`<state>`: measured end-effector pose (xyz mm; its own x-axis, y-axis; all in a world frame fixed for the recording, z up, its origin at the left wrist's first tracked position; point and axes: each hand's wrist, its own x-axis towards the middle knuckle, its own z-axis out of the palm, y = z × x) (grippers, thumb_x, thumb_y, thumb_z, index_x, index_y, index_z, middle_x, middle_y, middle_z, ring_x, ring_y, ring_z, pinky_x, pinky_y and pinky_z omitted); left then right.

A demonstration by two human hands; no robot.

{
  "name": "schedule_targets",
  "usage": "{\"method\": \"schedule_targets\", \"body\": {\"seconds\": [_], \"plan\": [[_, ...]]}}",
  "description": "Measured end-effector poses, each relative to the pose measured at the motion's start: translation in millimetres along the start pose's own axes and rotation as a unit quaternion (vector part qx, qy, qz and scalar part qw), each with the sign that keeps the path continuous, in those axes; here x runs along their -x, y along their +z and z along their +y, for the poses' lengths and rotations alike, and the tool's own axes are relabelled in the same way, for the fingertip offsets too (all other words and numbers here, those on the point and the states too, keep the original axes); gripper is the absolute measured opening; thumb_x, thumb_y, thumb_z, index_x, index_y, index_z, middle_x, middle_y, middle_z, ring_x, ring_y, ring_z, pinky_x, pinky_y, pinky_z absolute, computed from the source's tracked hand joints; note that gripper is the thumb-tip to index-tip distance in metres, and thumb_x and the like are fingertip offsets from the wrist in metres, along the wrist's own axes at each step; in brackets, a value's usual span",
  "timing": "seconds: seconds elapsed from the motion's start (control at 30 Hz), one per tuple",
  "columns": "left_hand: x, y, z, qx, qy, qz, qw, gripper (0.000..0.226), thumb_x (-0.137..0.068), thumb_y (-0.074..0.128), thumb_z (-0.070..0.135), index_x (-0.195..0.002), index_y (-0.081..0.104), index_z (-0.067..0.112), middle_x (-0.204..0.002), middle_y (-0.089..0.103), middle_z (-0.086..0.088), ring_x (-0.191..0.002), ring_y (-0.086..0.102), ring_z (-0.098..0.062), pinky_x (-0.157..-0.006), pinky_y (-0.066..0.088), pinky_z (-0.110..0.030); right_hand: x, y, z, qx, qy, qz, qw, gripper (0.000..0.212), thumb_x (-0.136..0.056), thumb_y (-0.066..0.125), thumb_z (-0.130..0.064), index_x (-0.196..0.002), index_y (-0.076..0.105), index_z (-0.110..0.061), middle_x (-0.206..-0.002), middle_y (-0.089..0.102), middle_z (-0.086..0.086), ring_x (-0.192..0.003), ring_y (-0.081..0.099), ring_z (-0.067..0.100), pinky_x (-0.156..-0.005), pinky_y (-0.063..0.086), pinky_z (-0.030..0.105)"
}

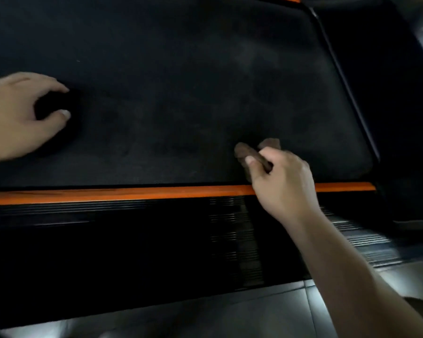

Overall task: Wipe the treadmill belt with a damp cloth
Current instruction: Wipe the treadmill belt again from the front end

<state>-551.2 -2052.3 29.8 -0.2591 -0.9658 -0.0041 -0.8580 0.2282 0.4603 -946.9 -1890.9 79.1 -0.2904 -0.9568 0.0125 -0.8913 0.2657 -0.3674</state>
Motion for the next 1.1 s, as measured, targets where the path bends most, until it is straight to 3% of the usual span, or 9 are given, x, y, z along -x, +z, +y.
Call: {"method": "schedule_targets", "body": {"seconds": [0.07,0.17,0.27,0.37,0.5,0.67,0.9,1.03,1.1], "plan": [[7,-5,-15,0.000,0.011,0.015,1.000,0.060,-0.084,0.052,0.052,-0.129,0.061,0.014,-0.135,0.058,-0.019,-0.132,0.049,-0.039,-0.116,0.035,-0.057,1,4,-10,0.010,0.005,0.005,1.000,0.023,-0.096,0.058,-0.039,-0.088,0.067,-0.019,-0.086,0.068,-0.001,-0.085,0.062,0.023,-0.077,0.048,0.037],[15,-13,-32,-0.012,0.013,0.019,1.000,0.057,-0.085,0.053,0.048,-0.132,0.059,0.015,-0.139,0.057,-0.020,-0.136,0.047,-0.036,-0.118,0.032,-0.050,4,6,-26,-0.003,0.014,-0.012,1.000,0.027,-0.097,0.059,-0.039,-0.085,0.067,-0.017,-0.072,0.060,-0.008,-0.070,0.055,0.015,-0.060,0.036,0.030],[18,-24,-53,-0.021,0.002,0.030,0.999,0.062,-0.085,0.051,0.054,-0.134,0.057,0.019,-0.141,0.056,-0.018,-0.138,0.046,-0.036,-0.118,0.032,-0.051,13,20,-61,-0.003,-0.015,-0.027,1.000,0.024,-0.097,0.060,-0.039,-0.080,0.064,-0.021,-0.065,0.049,-0.015,-0.062,0.044,0.009,-0.061,0.029,0.029],[23,-40,-96,-0.038,-0.040,0.038,0.998,0.070,-0.082,0.047,0.068,-0.136,0.055,0.024,-0.141,0.055,-0.018,-0.140,0.044,-0.037,-0.118,0.033,-0.053,20,45,-105,-0.014,-0.042,-0.036,0.998,0.027,-0.096,0.060,-0.039,-0.075,0.059,-0.022,-0.069,0.056,-0.009,-0.066,0.052,0.015,-0.062,0.034,0.030],[41,-67,-152,-0.072,-0.104,0.037,0.991,0.083,-0.078,0.040,0.084,-0.139,0.053,0.028,-0.148,0.049,-0.016,-0.144,0.039,-0.038,-0.119,0.032,-0.054,28,66,-150,-0.013,-0.061,-0.047,0.997,0.025,-0.098,0.057,-0.040,-0.082,0.064,-0.022,-0.078,0.061,-0.005,-0.077,0.058,0.021,-0.069,0.042,0.032],[60,-104,-217,-0.099,-0.162,0.047,0.981,0.093,-0.076,0.032,0.093,-0.142,0.049,0.030,-0.153,0.044,-0.017,-0.143,0.038,-0.043,-0.119,0.033,-0.058,42,92,-217,-0.036,-0.090,-0.068,0.993,0.026,-0.098,0.057,-0.038,-0.079,0.061,-0.020,-0.072,0.055,-0.009,-0.073,0.058,0.020,-0.065,0.042,0.032],[97,-142,-285,-0.119,-0.199,0.045,0.972,0.079,-0.083,0.036,0.085,-0.145,0.042,0.036,-0.157,0.039,-0.015,-0.147,0.034,-0.041,-0.117,0.032,-0.064,60,130,-316,-0.054,-0.109,-0.108,0.987,0.031,-0.097,0.056,-0.039,-0.070,0.047,-0.028,-0.071,0.053,-0.007,-0.073,0.054,0.019,-0.066,0.038,0.030],[115,-162,-310,-0.132,-0.226,0.030,0.965,0.077,-0.087,0.039,0.080,-0.150,0.035,0.036,-0.162,0.030,-0.014,-0.149,0.026,-0.044,-0.119,0.027,-0.067,71,152,-372,-0.074,-0.127,-0.121,0.982,0.032,-0.096,0.057,-0.037,-0.068,0.044,-0.031,-0.070,0.049,-0.011,-0.070,0.051,0.014,-0.057,0.031,0.023],[122,-175,-323,-0.142,-0.238,0.025,0.961,0.077,-0.088,0.039,0.079,-0.152,0.033,0.035,-0.162,0.029,-0.015,-0.148,0.027,-0.046,-0.119,0.027,-0.066,77,165,-402,-0.088,-0.137,-0.125,0.979,0.030,-0.096,0.058,-0.034,-0.069,0.047,-0.029,-0.070,0.047,-0.011,-0.070,0.052,0.016,-0.059,0.038,0.025]]}}
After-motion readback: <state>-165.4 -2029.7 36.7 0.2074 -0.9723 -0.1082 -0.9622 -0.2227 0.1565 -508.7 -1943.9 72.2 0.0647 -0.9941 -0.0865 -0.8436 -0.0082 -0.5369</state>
